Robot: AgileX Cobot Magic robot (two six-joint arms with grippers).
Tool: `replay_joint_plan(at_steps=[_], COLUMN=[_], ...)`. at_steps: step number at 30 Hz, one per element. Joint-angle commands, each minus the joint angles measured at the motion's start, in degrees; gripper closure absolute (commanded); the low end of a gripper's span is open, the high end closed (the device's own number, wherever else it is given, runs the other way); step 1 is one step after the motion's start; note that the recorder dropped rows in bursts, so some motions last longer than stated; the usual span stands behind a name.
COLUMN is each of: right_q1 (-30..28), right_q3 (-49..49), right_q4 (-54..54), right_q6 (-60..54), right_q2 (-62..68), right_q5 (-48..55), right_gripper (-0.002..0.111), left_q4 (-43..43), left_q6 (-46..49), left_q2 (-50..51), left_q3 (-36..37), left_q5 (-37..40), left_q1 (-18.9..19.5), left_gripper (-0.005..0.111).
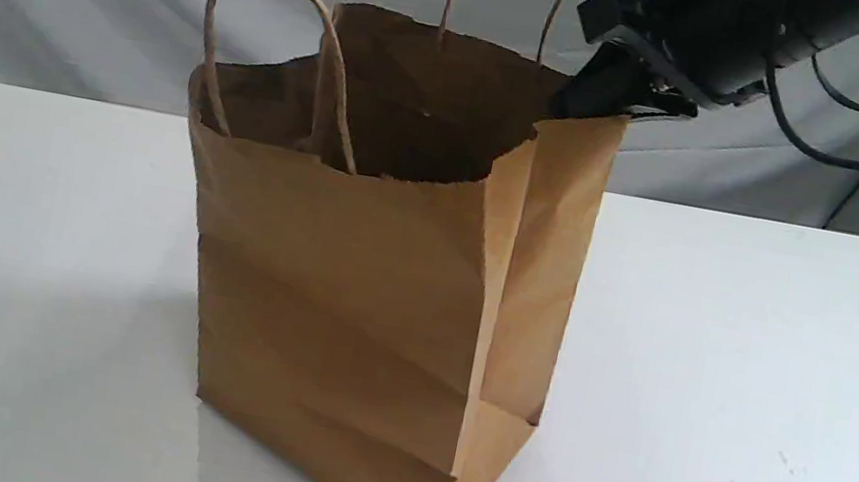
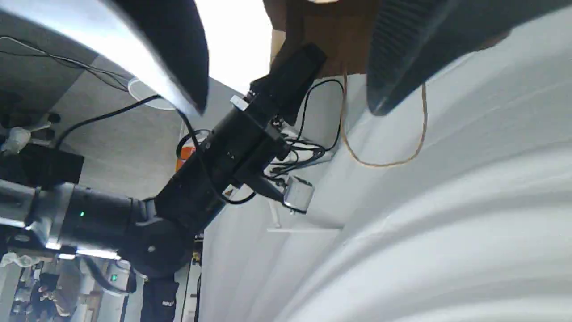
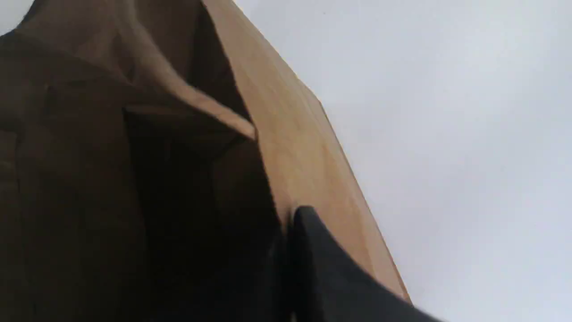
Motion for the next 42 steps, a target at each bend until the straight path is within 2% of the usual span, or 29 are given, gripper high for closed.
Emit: replay_joint_plan(at_steps=[1,4,8,10,16,27,30,31,32,33,35,37,39,42], right_q1=[0.1,0.1,0.1,0.1,-0.1,-0.1,-0.1,-0.1,0.0,0.0,0.0,0.0,0.0,0.0], right_q3=[0.1,0.1,0.1,0.1,0.1,0.1,0.2,0.2,0.2,0.2,0.2,0.2,1.0,6.6], right_q4=[0.4,0.4,0.4,0.1,-2.8,-8.4,-8.6,-8.6,-8.5,-8.4,-8.2,-8.2,-8.2,-6.8], right_q6=[0.2,0.2,0.2,0.2,0.0,0.7,1.5,1.6,1.4,1.1,-0.4,-0.5,-0.6,-2.9], right_q2=[-1.0,-1.0,-1.0,-1.0,-2.0,-10.8,-13.8,-15.0,-16.6,-17.6,-20.4,-23.0,-26.1,-33.4], right_q5=[-0.3,-0.3,-0.3,-0.3,-0.3,-0.3,-0.3,-0.3,-0.3,-0.3,-0.3,-0.3,-0.3,-3.8], right_gripper=[0.093,0.076,0.057,0.053,0.052,0.052,0.061,0.069,0.081,0.087,0.108,0.108,0.108,0.108], left_q4=[0.2,0.5,7.4,11.7,21.0,22.4,22.6,23.3,23.8,24.4,27.0,28.8,29.9,29.7], left_q6=[-1.5,-3.5,-10.0,-13.1,-20.9,-21.6,-21.6,-21.6,-21.6,-21.6,-21.8,-21.8,-21.9,-22.5], left_q2=[-1.0,-0.9,-0.9,-0.9,-0.9,-1.0,-1.0,-1.0,-1.0,-1.2,-2.4,-4.4,-6.7,-12.3], left_q3=[-0.1,0.0,0.1,0.1,0.1,0.1,0.1,0.1,0.1,0.2,0.6,1.3,2.4,5.5], left_q5=[-0.3,-0.3,-0.3,-0.3,-0.3,-1.8,-1.8,-1.4,-1.4,-1.3,-1.4,-2.0,-3.5,-9.9], left_q1=[0.1,0.1,0.1,0.1,0.1,0.1,0.1,0.1,0.1,0.1,0.1,0.1,0.1,0.1], left_gripper=[0.052,0.052,0.052,0.052,0.052,0.052,0.056,0.060,0.066,0.073,0.093,0.107,0.107,0.107])
